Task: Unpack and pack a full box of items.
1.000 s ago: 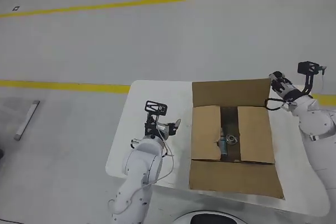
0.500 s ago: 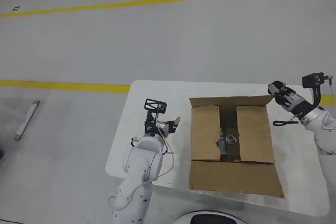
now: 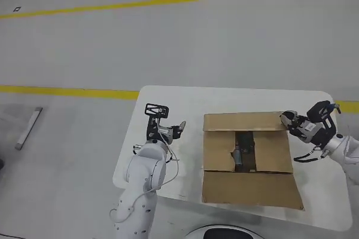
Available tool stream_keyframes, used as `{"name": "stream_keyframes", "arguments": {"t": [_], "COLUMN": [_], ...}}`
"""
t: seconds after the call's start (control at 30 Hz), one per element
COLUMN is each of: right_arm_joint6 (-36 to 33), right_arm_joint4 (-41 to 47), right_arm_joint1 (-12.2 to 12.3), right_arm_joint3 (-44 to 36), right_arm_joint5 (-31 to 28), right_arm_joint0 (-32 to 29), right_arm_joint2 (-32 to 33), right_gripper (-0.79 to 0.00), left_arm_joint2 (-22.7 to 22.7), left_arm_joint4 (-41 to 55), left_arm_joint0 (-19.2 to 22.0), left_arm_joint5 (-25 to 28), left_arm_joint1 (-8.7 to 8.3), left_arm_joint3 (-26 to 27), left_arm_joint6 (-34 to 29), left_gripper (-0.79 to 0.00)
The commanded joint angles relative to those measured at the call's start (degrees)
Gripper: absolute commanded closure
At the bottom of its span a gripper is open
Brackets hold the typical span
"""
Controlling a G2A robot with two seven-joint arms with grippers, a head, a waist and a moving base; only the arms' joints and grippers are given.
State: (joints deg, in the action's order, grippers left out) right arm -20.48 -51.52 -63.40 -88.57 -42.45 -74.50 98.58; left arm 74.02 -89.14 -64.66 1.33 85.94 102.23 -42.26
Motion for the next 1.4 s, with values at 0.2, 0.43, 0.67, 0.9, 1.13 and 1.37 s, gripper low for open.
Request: {"name": "stream_keyframes", "arguments": {"t": [0.2,0.43,0.67,0.9,1.13,1.37], "right_arm_joint6": [1.57,1.83,2.89,3.22,2.12,2.59], "right_arm_joint4": [-3.86,-4.57,-2.94,-3.53,-8.13,-9.07], "right_arm_joint1": [0.39,0.72,0.84,1.1,1.75,2.0], "right_arm_joint3": [-1.43,-2.39,-1.45,-1.82,-2.22,-2.48], "right_arm_joint5": [-0.87,-1.61,-0.11,0.06,-3.03,-2.53], "right_arm_joint0": [-2.31,-2.56,-2.14,-2.03,-2.15,-2.38], "right_arm_joint2": [-1.23,-2.32,-3.18,-3.96,-4.4,-5.38], "right_gripper": [0.0,0.0,0.0,0.0,0.0,0.0], "left_arm_joint2": [0.0,0.0,-0.31,-1.12,1.3,2.7], "left_arm_joint4": [0.0,0.0,0.15,-0.56,-0.82,-0.67], "left_arm_joint0": [0.0,0.0,-0.67,-3.29,-7.12,-8.23], "left_arm_joint5": [0.0,0.0,1.25,10.42,20.55,22.36], "left_arm_joint1": [0.0,0.0,-0.09,-0.91,-2.28,-2.72], "left_arm_joint3": [0.0,0.0,0.12,1.97,4.43,5.41], "left_arm_joint6": [0.0,0.0,1.31,3.33,3.09,2.89], "left_gripper": [-0.785,-0.785,-0.785,-0.785,-0.785,-0.785]}}
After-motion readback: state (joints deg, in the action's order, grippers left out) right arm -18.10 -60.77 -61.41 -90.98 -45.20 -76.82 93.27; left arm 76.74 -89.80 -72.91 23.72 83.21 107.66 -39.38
